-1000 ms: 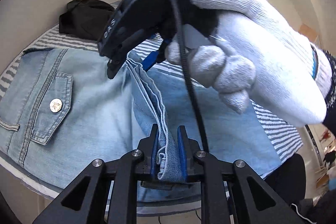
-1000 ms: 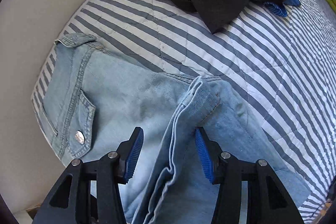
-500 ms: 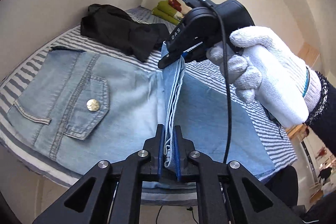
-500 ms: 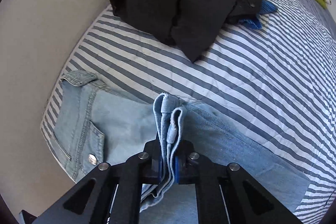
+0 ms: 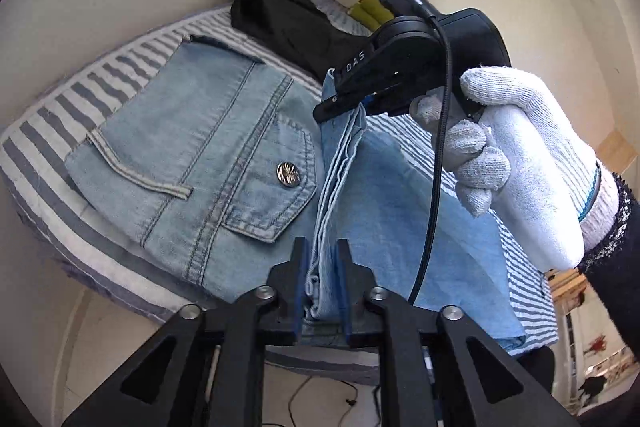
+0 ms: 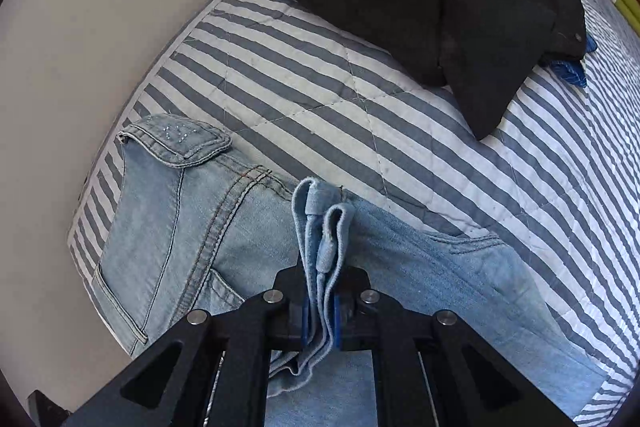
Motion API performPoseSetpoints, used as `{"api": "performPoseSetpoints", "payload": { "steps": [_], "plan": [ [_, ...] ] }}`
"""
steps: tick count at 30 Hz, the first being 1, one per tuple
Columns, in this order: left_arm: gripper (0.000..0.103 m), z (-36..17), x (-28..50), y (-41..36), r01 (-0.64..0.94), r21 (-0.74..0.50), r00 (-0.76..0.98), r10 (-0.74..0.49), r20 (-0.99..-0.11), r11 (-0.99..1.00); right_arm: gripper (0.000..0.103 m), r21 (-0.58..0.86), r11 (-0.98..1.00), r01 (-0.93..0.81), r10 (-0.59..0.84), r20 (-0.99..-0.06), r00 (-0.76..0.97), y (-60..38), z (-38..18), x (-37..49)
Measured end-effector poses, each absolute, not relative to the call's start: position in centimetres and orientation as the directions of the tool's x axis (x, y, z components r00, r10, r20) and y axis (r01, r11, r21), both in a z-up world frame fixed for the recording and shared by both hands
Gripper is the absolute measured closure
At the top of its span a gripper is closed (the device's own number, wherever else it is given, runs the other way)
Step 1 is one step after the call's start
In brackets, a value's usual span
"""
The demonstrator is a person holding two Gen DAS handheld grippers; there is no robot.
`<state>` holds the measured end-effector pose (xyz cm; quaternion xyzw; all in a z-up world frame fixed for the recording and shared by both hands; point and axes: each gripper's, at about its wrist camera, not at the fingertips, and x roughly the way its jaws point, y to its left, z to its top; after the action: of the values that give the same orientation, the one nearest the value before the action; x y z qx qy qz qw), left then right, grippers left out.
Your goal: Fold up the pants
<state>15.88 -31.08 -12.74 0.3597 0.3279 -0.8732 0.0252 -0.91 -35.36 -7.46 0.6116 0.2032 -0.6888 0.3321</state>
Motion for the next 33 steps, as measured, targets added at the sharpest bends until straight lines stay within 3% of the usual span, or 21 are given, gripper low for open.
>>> {"api": "performPoseSetpoints", "payload": {
  "steps": [2,5,8,10,17,19,21,23,26,33],
  "plan": [
    [0.037,-13.2,16.1,-31.3,0.292,-0.583,-0.733,0.214,-0.646,-0.758,0.096,0.135,-0.693,0.708,-0.222,-0.975,-0.032,-34.9,-7.1,-0.9],
    [0.037,-13.5,16.2,-30.7,0.306,-0.541,-0.717,0.185,-0.673,-0.783,0.096,0.138,-0.68,0.72,-0.237,-0.971,-0.038,-34.2,-6.4,-0.6],
    [0.077,-13.8,15.4,-29.5,0.284,-0.519,-0.697,0.198,-0.689,-0.806,0.096,0.146,-0.691,0.708,-0.256,-0.965,-0.051,-33.1,-5.5,-0.5],
    [0.085,-13.0,15.6,-28.3,0.273,-0.455,-0.704,0.146,-0.695,-0.848,0.097,0.146,-0.698,0.701,-0.274,-0.959,-0.072,-32.0,-4.3,-0.5],
    [0.089,-10.0,17.7,-30.0,0.233,-0.517,-0.797,0.143,-0.587,-0.824,0.097,0.175,-0.65,0.74,-0.369,-0.923,-0.106,-32.0,0.0,-0.1],
    [0.089,-10.5,17.7,-31.8,0.271,-0.543,-0.795,0.133,-0.592,-0.795,0.091,0.189,-0.614,0.767,-0.361,-0.931,-0.06,-34.2,-1.6,-0.1],
    [0.083,-12.1,17.4,-33.5,0.348,-0.561,-0.758,0.127,-0.64,-0.751,0.069,0.21,-0.568,0.796,-0.305,-0.952,0.033,-36.5,-4.0,-0.4],
    [0.083,-13.8,17.0,-34.6,0.426,-0.51,-0.701,0.084,-0.708,-0.747,0.069,0.266,-0.613,0.744,-0.307,-0.948,0.086,-36.5,-4.8,-1.4],
    [0.083,-13.6,17.2,-33.9,0.401,-0.48,-0.705,0.071,-0.705,-0.78,0.069,0.381,-0.585,0.716,-0.411,-0.9,0.143,-34.9,-2.7,-2.0],
    [0.087,-14.0,17.1,-34.8,0.407,-0.519,-0.716,0.09,-0.692,-0.752,0.069,0.354,-0.492,0.795,-0.56,-0.828,0.022,-21.3,2.7,0.0]
  ]
}}
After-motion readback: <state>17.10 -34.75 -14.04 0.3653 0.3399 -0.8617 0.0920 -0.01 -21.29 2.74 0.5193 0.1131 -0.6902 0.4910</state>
